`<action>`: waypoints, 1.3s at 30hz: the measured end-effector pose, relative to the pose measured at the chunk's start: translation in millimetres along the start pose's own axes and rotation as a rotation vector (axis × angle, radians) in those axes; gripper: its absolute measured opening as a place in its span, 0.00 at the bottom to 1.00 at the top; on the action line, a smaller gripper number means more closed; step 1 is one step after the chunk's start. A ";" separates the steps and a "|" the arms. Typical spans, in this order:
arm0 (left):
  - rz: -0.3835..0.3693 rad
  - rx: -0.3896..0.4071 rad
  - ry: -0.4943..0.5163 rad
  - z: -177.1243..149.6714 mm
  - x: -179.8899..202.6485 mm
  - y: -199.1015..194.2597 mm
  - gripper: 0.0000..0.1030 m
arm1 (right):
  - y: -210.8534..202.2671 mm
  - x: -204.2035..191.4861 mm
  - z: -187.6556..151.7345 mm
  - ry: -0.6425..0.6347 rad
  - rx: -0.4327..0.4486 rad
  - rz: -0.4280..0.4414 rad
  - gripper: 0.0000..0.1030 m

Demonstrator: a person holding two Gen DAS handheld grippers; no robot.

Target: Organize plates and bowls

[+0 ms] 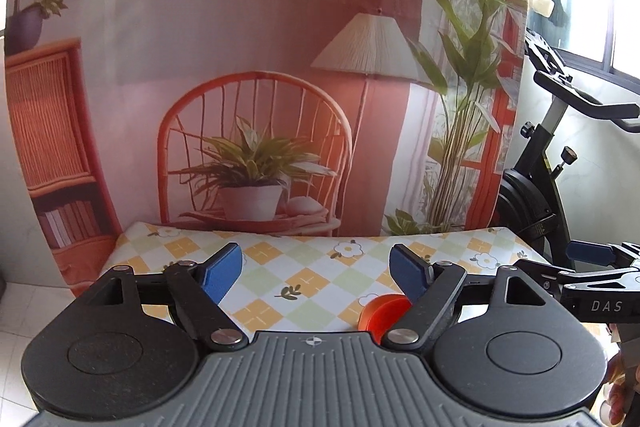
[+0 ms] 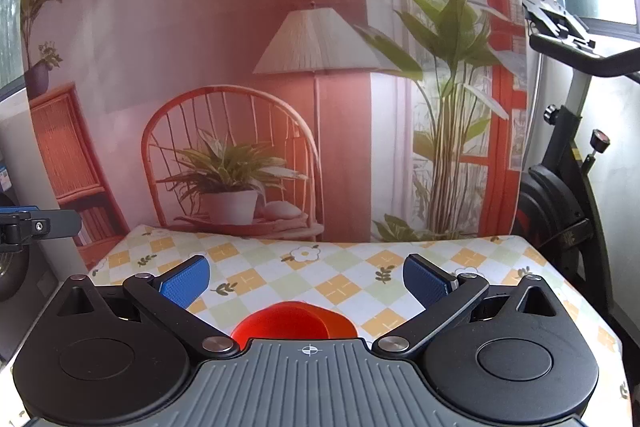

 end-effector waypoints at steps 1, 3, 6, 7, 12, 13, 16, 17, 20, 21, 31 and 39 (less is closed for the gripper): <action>0.009 0.010 0.003 3.1 -2.1 -6.2 0.81 | -5.2 -3.8 2.5 -0.007 0.011 -0.002 1.00; 0.024 0.035 0.011 8.7 -6.6 -19.9 0.83 | -15.2 -10.5 6.6 -0.020 0.030 -0.004 1.00; 0.045 0.070 0.021 15.0 -11.9 -39.1 0.87 | -31.0 -19.6 12.7 -0.029 0.059 -0.005 1.00; 0.051 0.083 0.023 17.0 -13.6 -45.7 0.87 | -36.0 -21.8 14.7 -0.029 0.068 -0.006 1.00; 0.044 0.123 0.017 23.9 -20.9 -74.6 0.88 | -63.3 -29.5 21.2 -0.020 0.104 -0.009 1.00; 0.042 0.128 0.014 24.8 -22.8 -79.5 0.88 | -68.6 -31.6 22.0 -0.021 0.109 -0.007 1.00; 0.047 0.143 0.007 26.8 -27.2 -92.6 0.88 | -84.2 -36.5 23.3 -0.032 0.129 -0.008 1.00; 0.048 0.147 0.006 27.2 -28.1 -95.5 0.88 | -88.8 -37.8 23.7 -0.036 0.134 -0.013 1.00; 0.072 0.173 0.016 26.9 -30.9 -108.6 0.88 | -102.8 -41.3 24.6 -0.040 0.152 -0.018 1.00; 0.080 0.182 0.019 26.9 -31.2 -111.8 0.88 | -106.9 -42.1 24.7 -0.039 0.158 -0.017 1.00; 0.086 0.203 -0.024 25.2 -36.5 -137.1 0.88 | -128.7 -51.0 23.8 -0.047 0.185 -0.018 1.00; 0.084 0.192 -0.003 21.2 -33.9 -137.6 0.88 | -133.1 -53.8 23.9 -0.049 0.190 -0.017 1.00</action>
Point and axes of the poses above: each gripper's, at about its wrist camera, not at the fingertips, and y roughly the way its jaws point, x to its right, z to its top, the point moved 7 cm from there along y, roughly the way its jaws point, and after that the axes turned 15 degrees about z, right-handed, at the moved point
